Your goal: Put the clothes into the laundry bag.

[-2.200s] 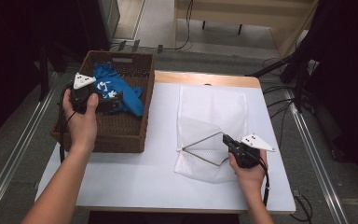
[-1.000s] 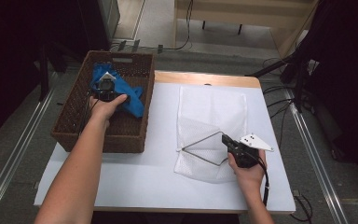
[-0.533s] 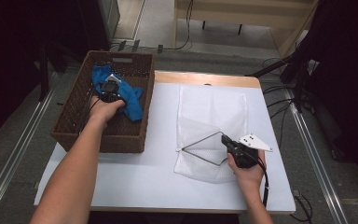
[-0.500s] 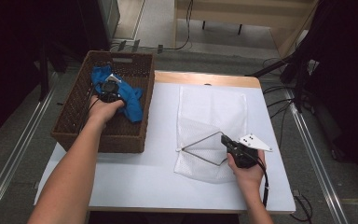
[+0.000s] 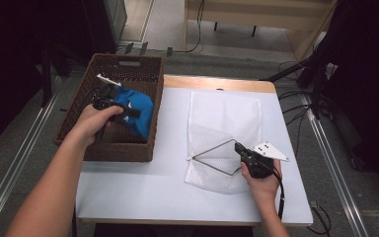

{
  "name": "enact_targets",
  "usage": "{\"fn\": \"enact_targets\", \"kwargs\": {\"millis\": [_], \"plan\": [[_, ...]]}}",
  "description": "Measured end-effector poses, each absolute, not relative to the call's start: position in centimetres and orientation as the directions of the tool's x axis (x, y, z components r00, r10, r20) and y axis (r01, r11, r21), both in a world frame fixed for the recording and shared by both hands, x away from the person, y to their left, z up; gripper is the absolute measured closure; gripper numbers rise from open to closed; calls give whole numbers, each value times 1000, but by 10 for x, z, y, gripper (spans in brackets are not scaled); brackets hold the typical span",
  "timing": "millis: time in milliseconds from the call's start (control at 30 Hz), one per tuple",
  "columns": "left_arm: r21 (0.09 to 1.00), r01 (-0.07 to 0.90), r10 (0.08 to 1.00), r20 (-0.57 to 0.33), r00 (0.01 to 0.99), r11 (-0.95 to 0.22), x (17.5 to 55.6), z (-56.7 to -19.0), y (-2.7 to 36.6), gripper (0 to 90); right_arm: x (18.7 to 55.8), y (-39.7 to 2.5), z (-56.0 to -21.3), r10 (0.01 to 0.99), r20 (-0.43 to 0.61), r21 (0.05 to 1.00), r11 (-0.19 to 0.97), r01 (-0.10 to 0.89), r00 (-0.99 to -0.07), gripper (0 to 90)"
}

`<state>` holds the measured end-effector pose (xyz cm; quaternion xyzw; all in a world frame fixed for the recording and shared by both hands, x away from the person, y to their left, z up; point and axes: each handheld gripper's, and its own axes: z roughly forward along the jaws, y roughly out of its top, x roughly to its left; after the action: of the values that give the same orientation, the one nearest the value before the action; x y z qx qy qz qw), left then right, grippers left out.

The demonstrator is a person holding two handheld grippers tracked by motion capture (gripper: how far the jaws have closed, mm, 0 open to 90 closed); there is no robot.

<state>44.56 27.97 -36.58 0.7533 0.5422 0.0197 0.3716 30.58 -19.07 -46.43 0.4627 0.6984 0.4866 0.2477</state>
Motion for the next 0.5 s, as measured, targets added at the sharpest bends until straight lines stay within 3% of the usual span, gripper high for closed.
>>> {"fn": "enact_targets", "kwargs": {"millis": [33,67,100,300,333,367,400,433,500], "plan": [[656,753,919,-267,291,-48,450,-364,287,696,306,-191,-464,888,101,910,100,403,-448,899],[656,753,919,-267,291,-48,450,-364,287,689,306,-191,-464,888,101,910,100,403,-448,899],[682,730,948,-253,193,34,457,-370,295,686,307,-191,-465,889,101,910,99,403,-446,899],[674,734,982,-183,56,83,479,-399,303,594,307,-189,-467,888,88,907,115,405,-451,900],[673,735,986,-161,38,82,482,-403,304,538,307,-190,-467,888,88,907,115,405,-451,899],[654,752,990,-140,19,78,489,-409,304,392,308,-192,-468,889,87,909,114,401,-450,900],[654,752,990,-140,19,78,489,-409,304,317,308,-192,-468,889,87,909,114,401,-450,900],[636,768,991,-132,11,77,492,-411,304,317,308,-192,-468,889,90,908,112,403,-449,900],[599,798,996,-94,-4,60,496,-416,303,149,309,-192,-470,889,96,905,110,412,-447,900]]}}
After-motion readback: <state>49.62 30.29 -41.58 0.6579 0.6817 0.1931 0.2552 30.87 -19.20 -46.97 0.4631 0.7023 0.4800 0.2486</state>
